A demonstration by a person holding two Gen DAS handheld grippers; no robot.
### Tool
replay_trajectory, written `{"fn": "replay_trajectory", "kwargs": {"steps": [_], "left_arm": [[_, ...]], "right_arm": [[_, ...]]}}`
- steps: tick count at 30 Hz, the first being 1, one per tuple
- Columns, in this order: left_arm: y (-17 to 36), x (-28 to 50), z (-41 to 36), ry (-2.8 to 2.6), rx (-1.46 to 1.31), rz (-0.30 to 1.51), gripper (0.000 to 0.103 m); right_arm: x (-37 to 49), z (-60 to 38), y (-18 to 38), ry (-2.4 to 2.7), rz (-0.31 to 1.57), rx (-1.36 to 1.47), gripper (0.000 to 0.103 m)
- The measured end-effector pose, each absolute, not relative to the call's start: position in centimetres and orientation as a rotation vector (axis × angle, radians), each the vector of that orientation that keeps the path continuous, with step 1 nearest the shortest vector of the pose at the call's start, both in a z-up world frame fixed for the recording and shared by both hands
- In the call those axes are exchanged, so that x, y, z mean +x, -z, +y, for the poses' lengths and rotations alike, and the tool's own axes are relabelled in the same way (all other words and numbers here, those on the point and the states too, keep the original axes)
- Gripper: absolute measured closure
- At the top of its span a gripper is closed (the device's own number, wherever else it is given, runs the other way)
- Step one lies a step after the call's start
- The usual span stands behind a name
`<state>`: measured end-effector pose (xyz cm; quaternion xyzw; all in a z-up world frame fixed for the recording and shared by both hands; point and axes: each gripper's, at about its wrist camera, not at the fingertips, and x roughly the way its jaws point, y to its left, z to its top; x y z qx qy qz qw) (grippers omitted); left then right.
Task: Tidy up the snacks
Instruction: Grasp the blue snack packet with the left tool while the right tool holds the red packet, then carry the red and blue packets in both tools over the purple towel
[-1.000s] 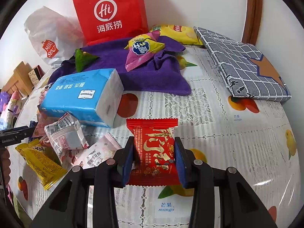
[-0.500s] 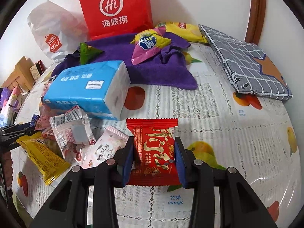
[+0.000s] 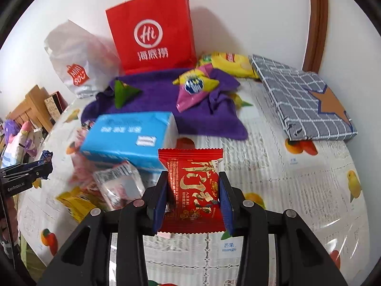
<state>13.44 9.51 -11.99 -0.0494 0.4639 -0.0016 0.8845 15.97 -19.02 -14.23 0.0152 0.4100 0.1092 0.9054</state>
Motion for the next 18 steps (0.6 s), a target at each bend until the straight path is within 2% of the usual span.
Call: {"fn": "replay_trajectory", "kwargs": {"steps": [18], "left_arm": [[5.7,16.1,5.8,0.092,-0.056,0.861,0.066]], "right_arm": [[16.6,-18.2,8.4,-0.240,0.776,0.072,0.063]]}}
